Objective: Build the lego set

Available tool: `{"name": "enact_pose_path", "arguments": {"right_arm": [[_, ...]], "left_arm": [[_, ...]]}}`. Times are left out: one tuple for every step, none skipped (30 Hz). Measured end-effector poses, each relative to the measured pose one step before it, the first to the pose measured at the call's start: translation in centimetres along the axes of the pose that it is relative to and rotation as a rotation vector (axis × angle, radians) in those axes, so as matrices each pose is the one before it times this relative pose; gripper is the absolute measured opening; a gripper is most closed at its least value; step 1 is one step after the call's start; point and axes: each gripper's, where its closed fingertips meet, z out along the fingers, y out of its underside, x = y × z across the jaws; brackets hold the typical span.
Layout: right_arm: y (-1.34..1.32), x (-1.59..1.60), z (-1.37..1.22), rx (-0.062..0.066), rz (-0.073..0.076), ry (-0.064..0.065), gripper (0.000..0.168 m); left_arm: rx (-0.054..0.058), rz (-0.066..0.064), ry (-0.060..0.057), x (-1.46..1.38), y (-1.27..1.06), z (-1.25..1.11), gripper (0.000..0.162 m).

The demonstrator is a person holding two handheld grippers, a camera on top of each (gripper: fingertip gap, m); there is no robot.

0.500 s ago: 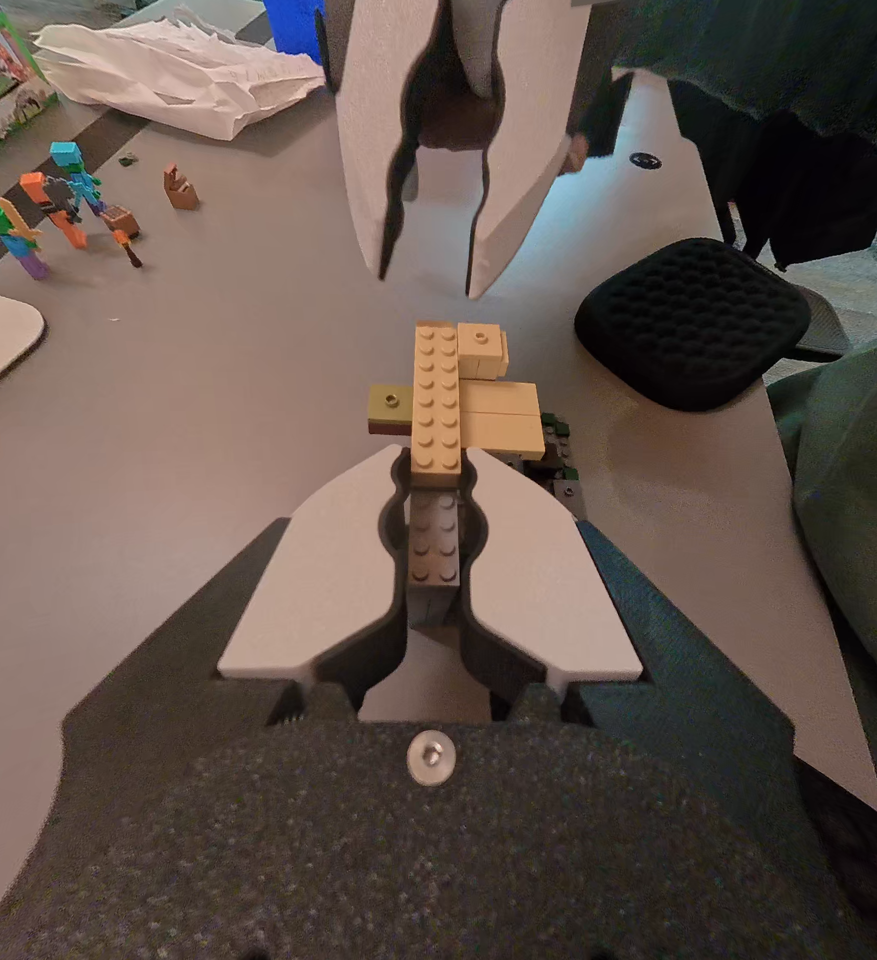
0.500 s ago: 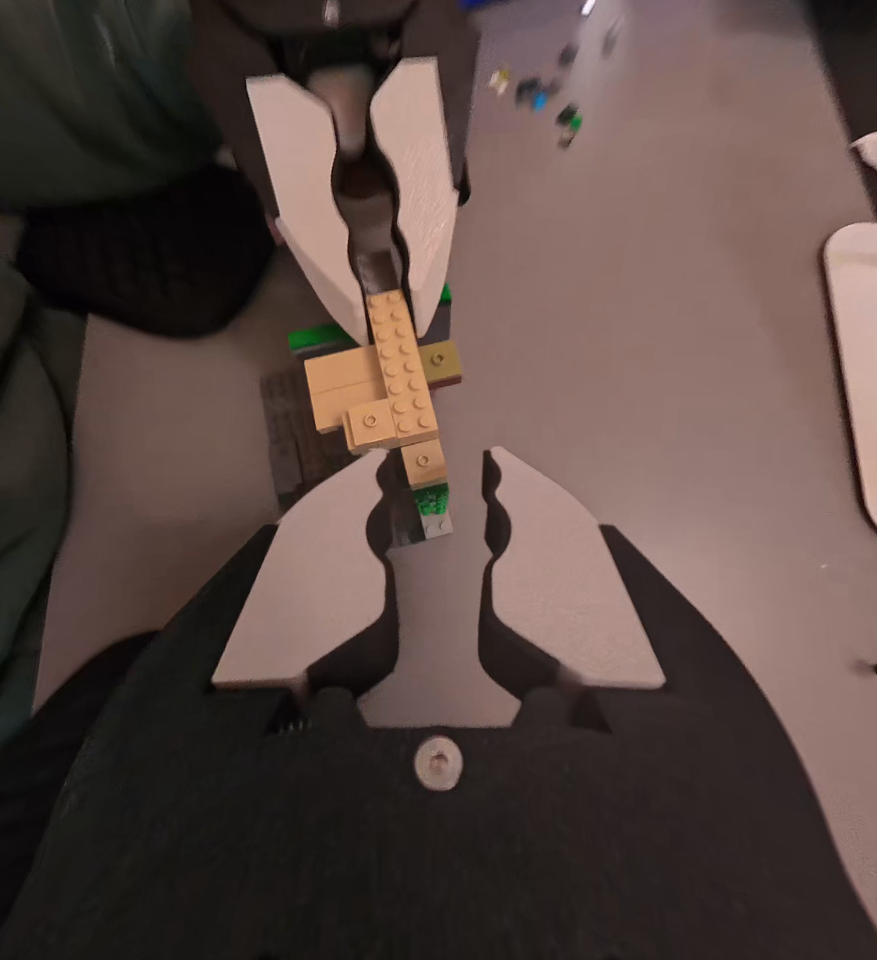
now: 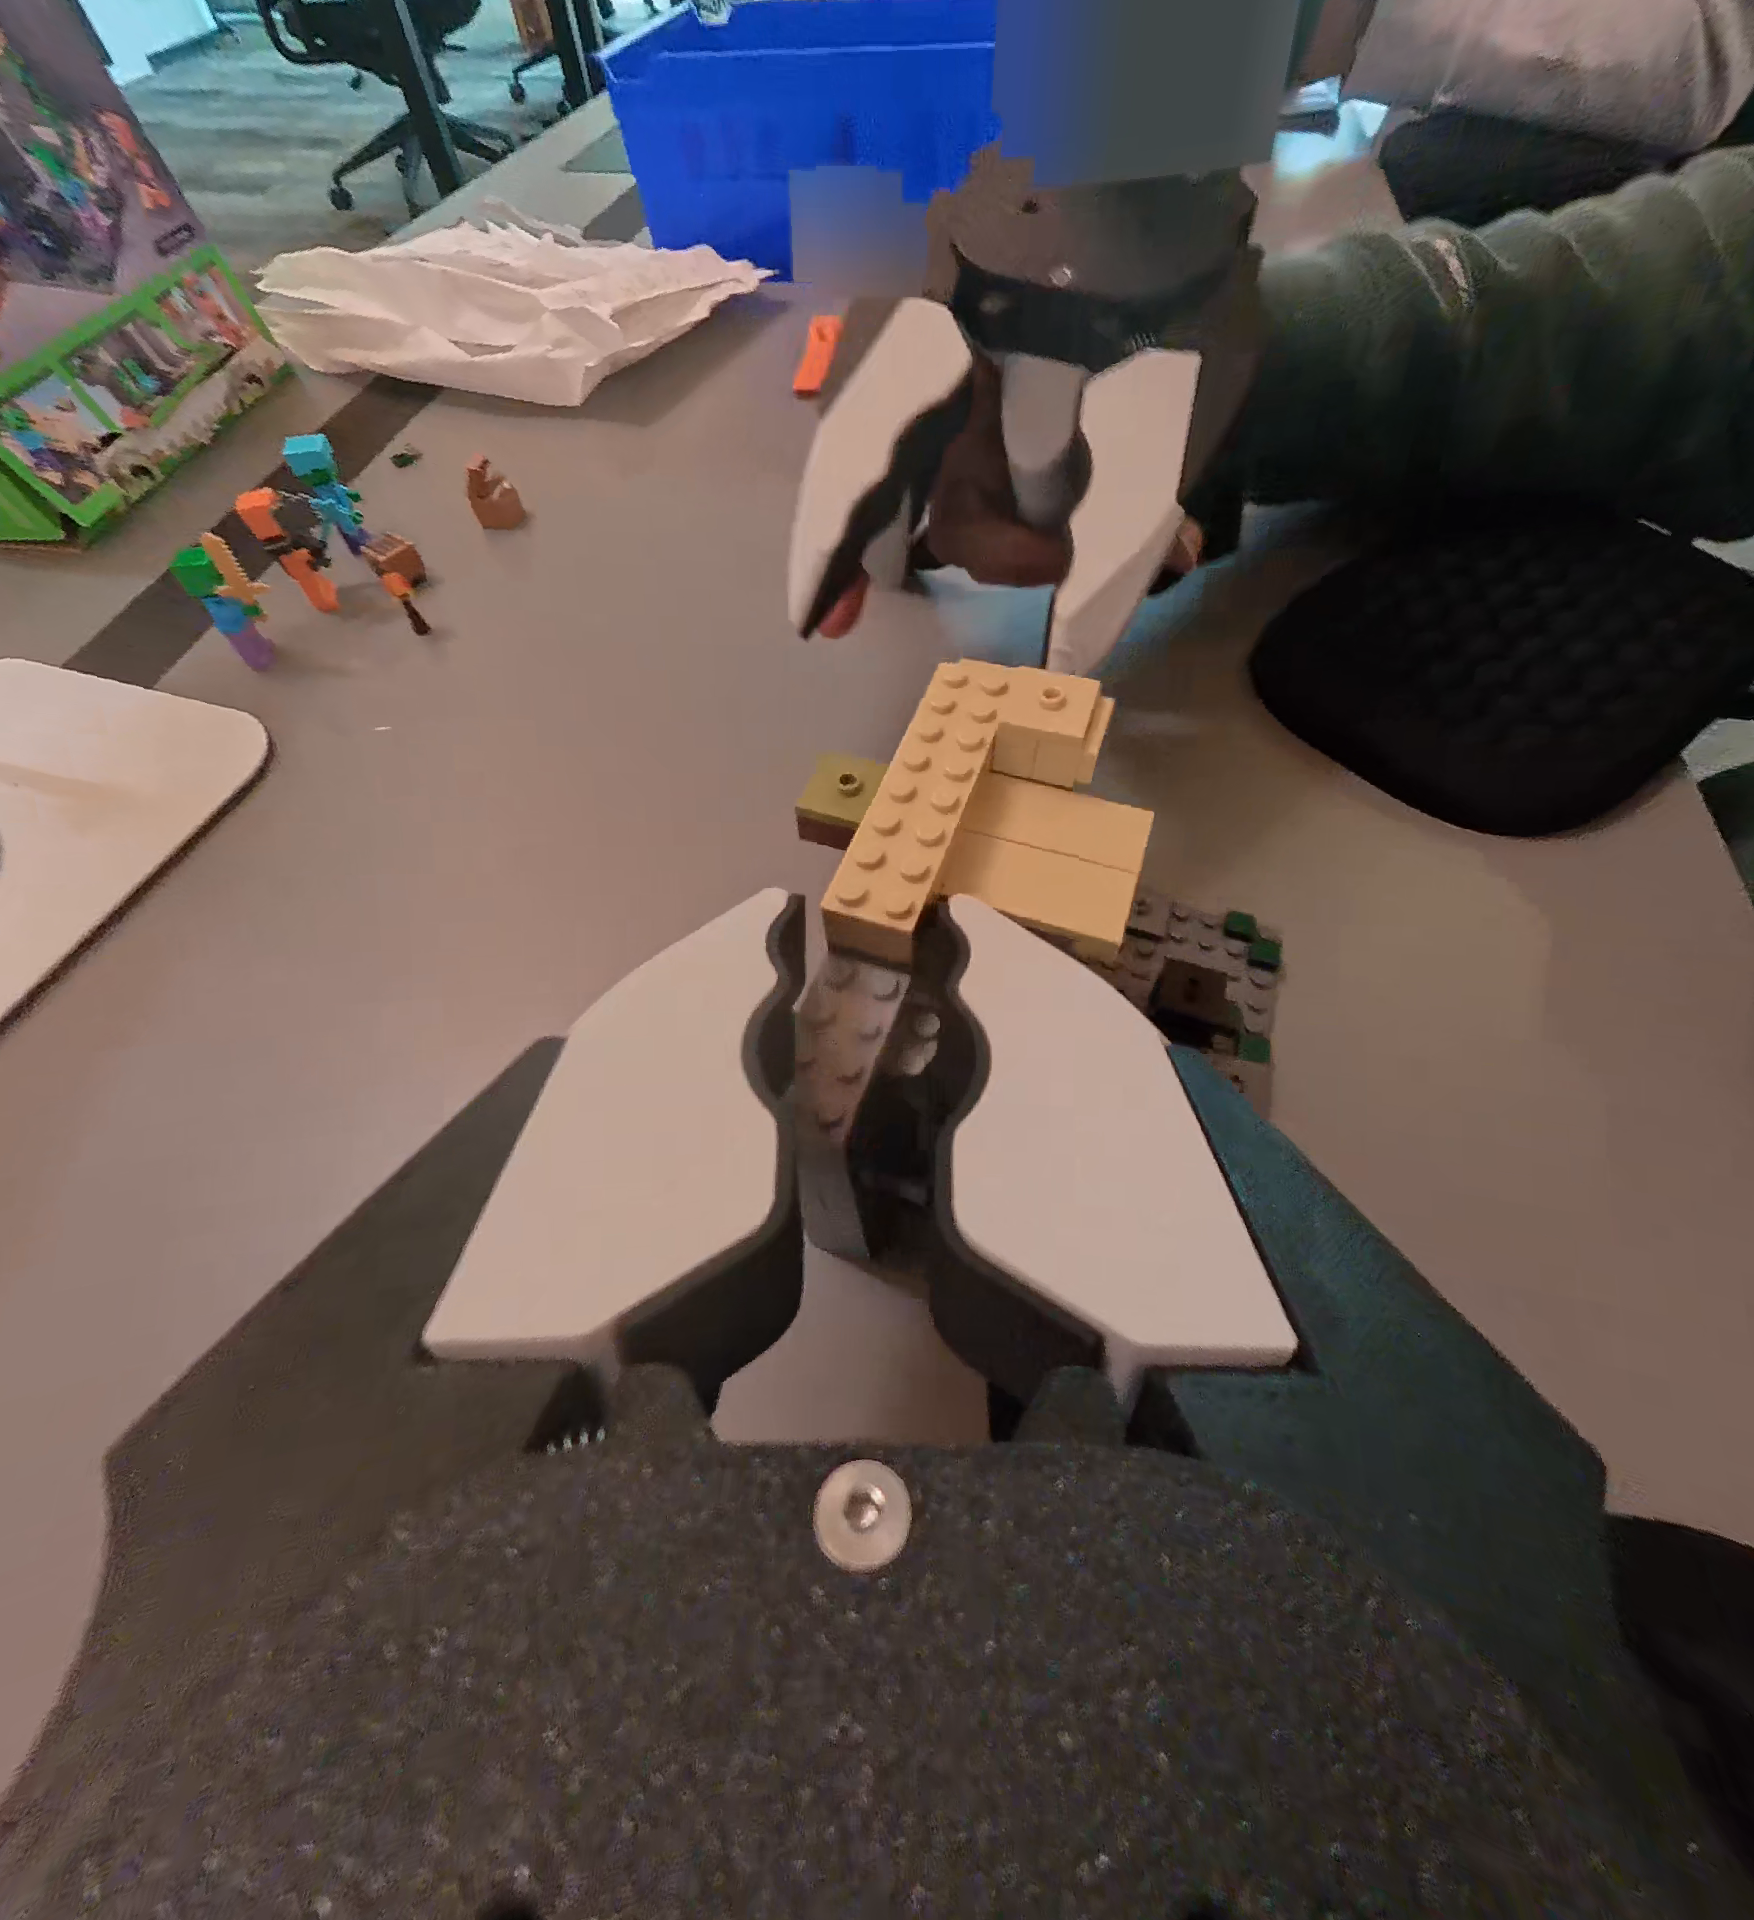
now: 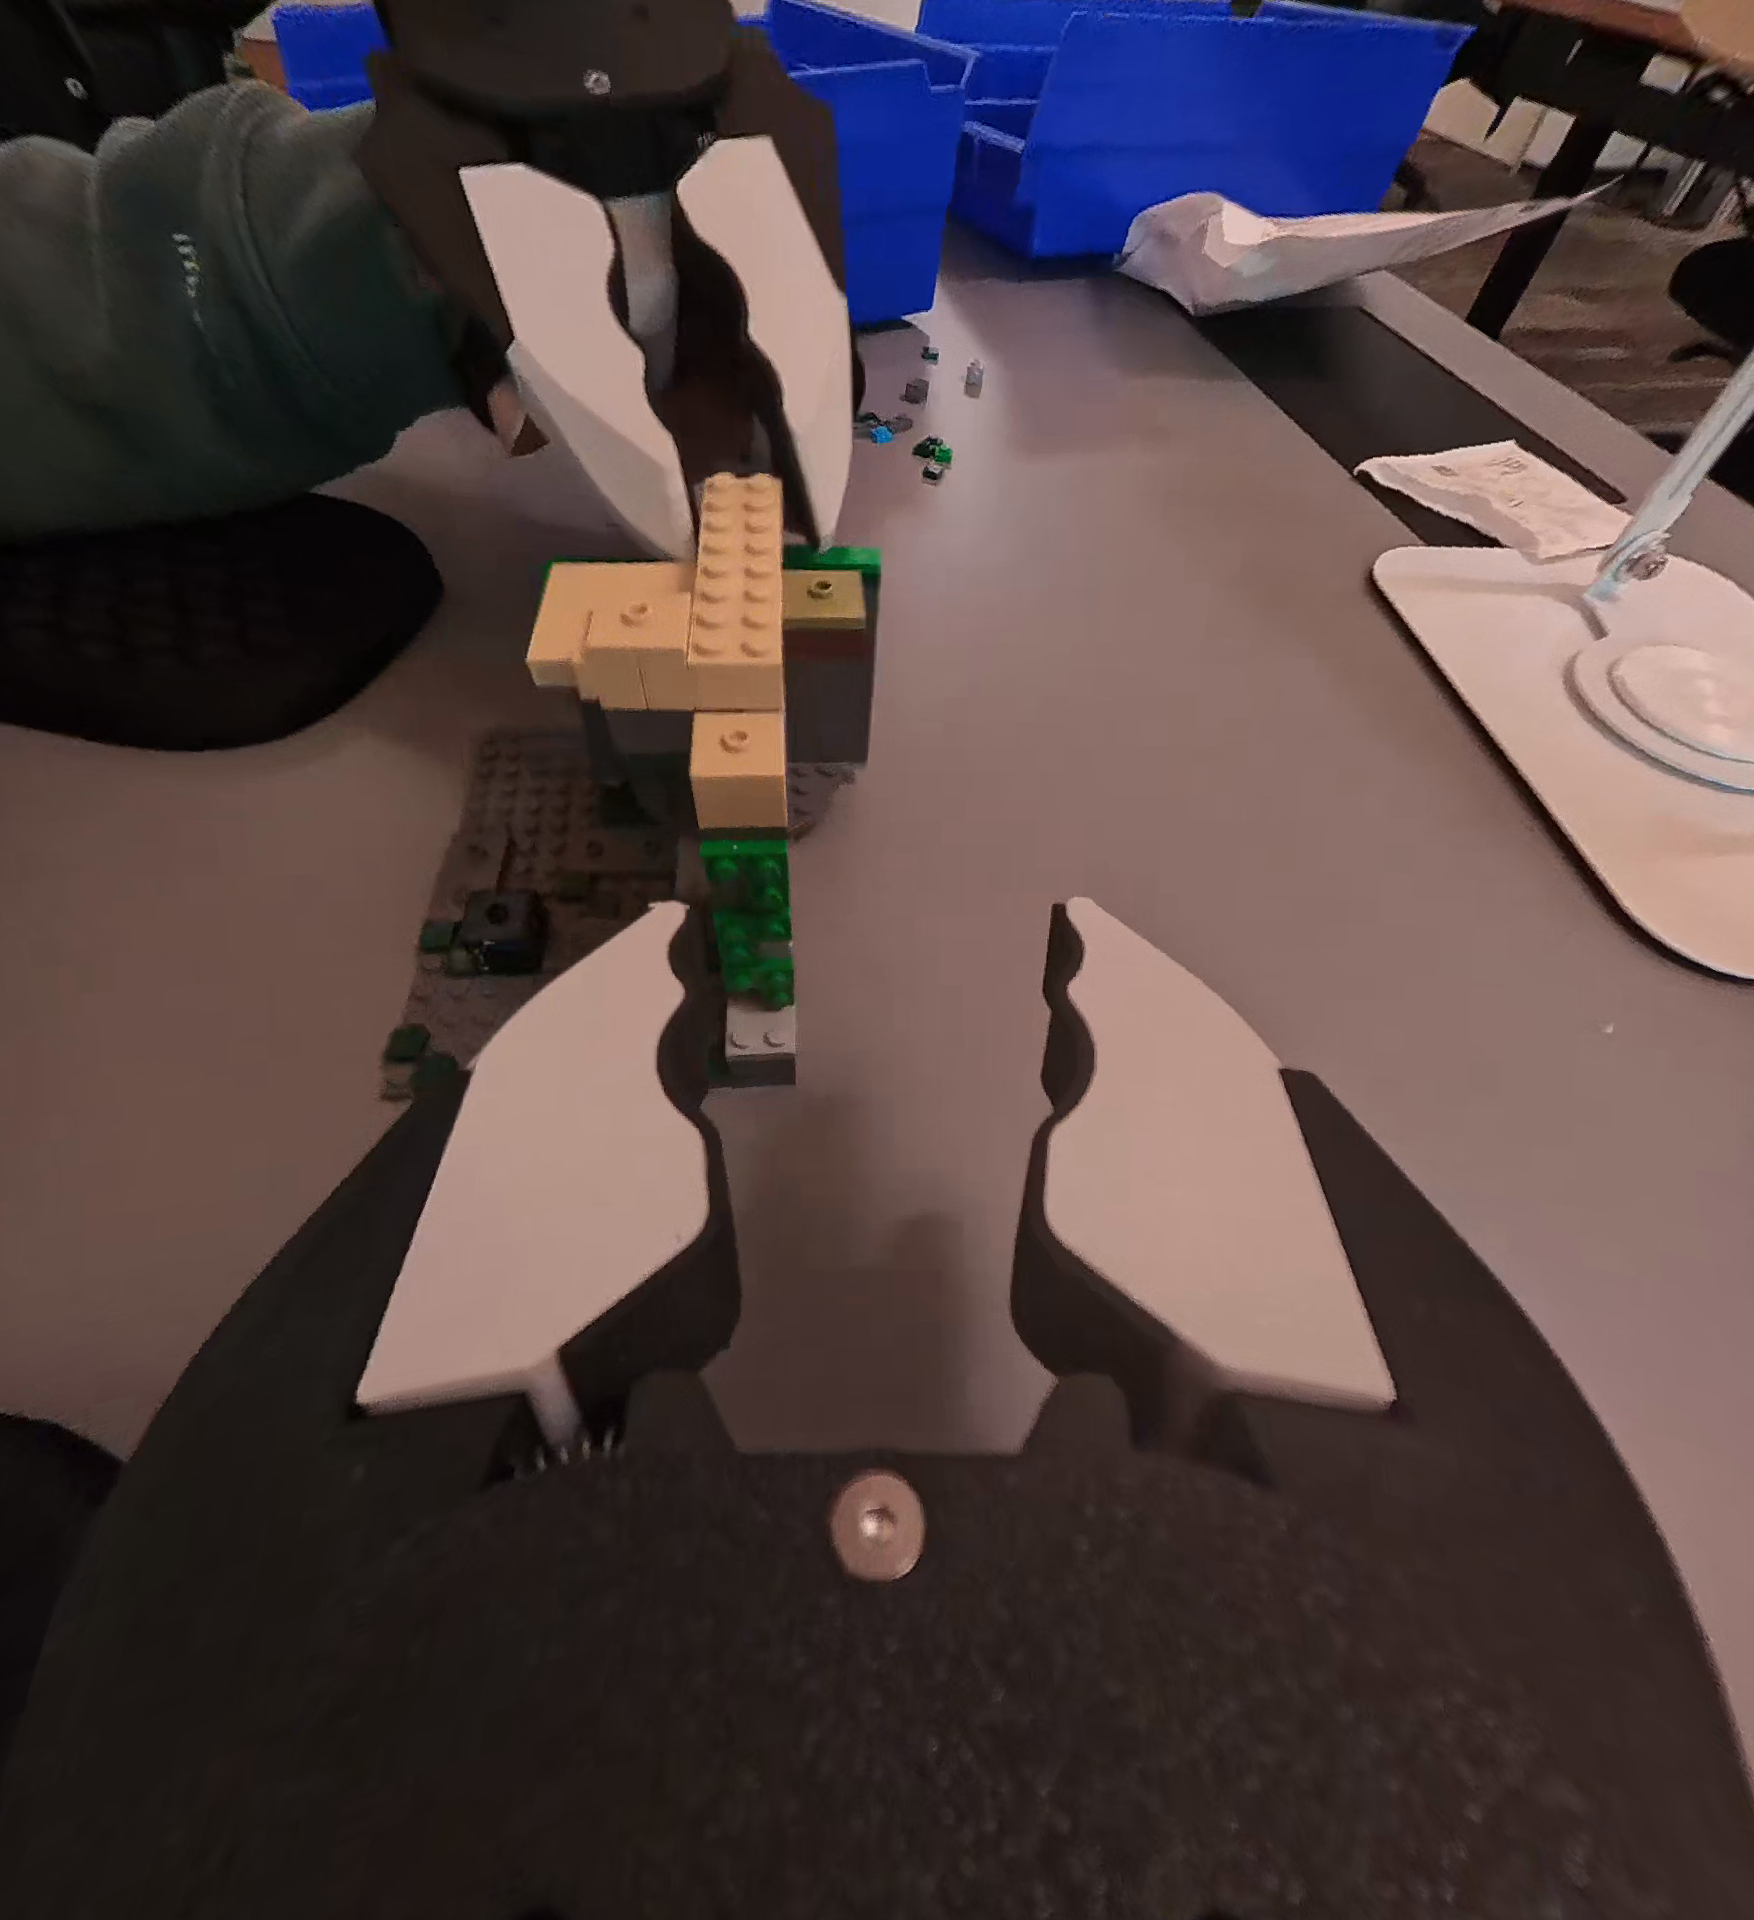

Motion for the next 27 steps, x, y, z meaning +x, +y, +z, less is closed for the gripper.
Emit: {"name": "enact_pose_path", "arguments": {"right_arm": [[0.226,-0.158,0.158,-0.0004,-0.0095,0.0006,0.06],[0.198,-0.188,0.135,-0.0064,-0.0104,-0.0025,0.058],[0.124,-0.195,0.104,-0.0078,-0.0104,-0.0038,0.057],[-0.02,-0.136,0.082,-0.0001,-0.0091,-0.0007,0.054],[-0.183,-0.153,0.061,0.0129,-0.0061,-0.0019,0.051],[-0.281,-0.213,0.047,0.0204,0.0028,-0.0073,0.044],[-0.338,-0.317,0.047,0.0215,0.0169,-0.0183,0.038],[-0.32,-0.433,0.052,0.0165,0.0295,-0.0293,0.037],[-0.261,-0.26,0.066,0.0093,0.0349,-0.0195,0.036],[-0.231,-0.026,0.074,0.0089,0.0319,-0.0027,0.035],[-0.261,-0.014,0.056,0.0119,0.0247,-0.0028,0.035],[-0.271,-0.089,0.049,0.0128,0.0197,-0.0074,0.034],[-0.166,-0.067,0.071,0.0055,0.0168,-0.0053,0.033],[0.003,0.003,0.112,-0.0058,0.0078,0.0004,0.033],[0.144,0.051,0.124,-0.0122,-0.0069,0.0059,0.033],[0.166,0.044,0.081,-0.0118,-0.0145,0.0068,0.033],[0.079,0.077,0.025,-0.0047,-0.0077,0.0071,0.033],[-0.01,0.089,-0.017,0.001,0.0043,0.0046,0.033],[0.026,0.122,-0.037,-0.0036,0.0141,0.0038,0.033],[0.038,0.156,-0.049,-0.0045,0.0218,0.0041,0.033],[0.036,0.141,-0.06,-0.0039,0.0264,0.0018,0.032],[0.062,0.138,-0.031,-0.0044,0.0361,0.0011,0.031],[0.043,0.176,-0.036,-0.0049,0.0486,0.0019,0.029],[0.022,0.23,-0.028,-0.0048,0.0578,0.0037,0.025],[0.007,0.218,-0.036,-0.0054,0.0576,0.0022,0.022],[0.009,0.113,-0.03,-0.0057,0.0425,-0.0018,0.019],[0.012,0.143,-0.037,-0.0036,0.0225,0.005,0.019]], "left_arm": [[0.0091,-0.0006,-0.0079,-0.261,-0.023,0.058,0.023],[0.0084,-0.0007,-0.0093,-0.269,-0.024,0.051,0.023],[0.0084,0.0005,-0.0094,-0.247,-0.018,0.036,0.024],[0.0081,0.0001,-0.0072,-0.195,-0.003,0.031,0.023],[0.0061,-0.0023,-0.0044,-0.125,-0.006,0.03,0.023],[0.0052,-0.0024,-0.0027,-0.071,-0.001,0.013,0.022],[0.0041,-0.0019,-0.002,-0.047,0.008,0.016,0.022],[0.0042,-0.0016,-0.0017,-0.005,0.002,0.02,0.022],[0.0032,-0.002,-0.0016,-0.003,-0.003,0.005,0.022],[0.0019,-0.0008,-0.0018,0.016,0.003,-0.005,0.022],[0.0003,0.0022,-0.0022,0.008,0.003,-0.022,0.022],[-0.0003,0.0023,-0.0019,0.011,0.02,-0.023,0.022],[0.0001,0.001,-0.0017,0.012,0.008,-0.002,0.022],[0.0015,0.0001,-0.0007,0.022,-0.006,-0.002,0.022],[0.0014,-0.0004,-0.0012,0.001,0.01,-0.01,0.022],[0.0002,0.0002,-0.0035,-0.043,0.026,-0.019,0.022],[0.0021,-0.0011,0.0007,0.004,0.008,-0.048,0.022],[0.0026,-0.0023,0.0002,-0.005,0.013,-0.02,0.022],[0.0026,-0.0016,0.0009,0.008,0.003,-0.023,0.022],[0.0014,-0.0004,-0.0005,-0.011,0.002,-0.016,0.022],[0.0002,0.0008,-0.0007,0.006,0.003,-0.016,0.022],[-0.0002,0.0014,-0.001,-0.002,0.005,-0.01,0.022],[-0.0002,0.0007,-0.001,0.002,0.001,0.0,0.022],[-0.0001,0.0006,0.0003,0.02,-0.006,-0.012,0.021],[-0.0002,-0.0004,0.0043,0.088,0.007,0.013,0.02],[-0.0017,0.0002,0.0034,0.091,0.037,0.029,0.02],[-0.0014,0.0022,-0.0014,0.032,0.009,0.036,0.02]]}}
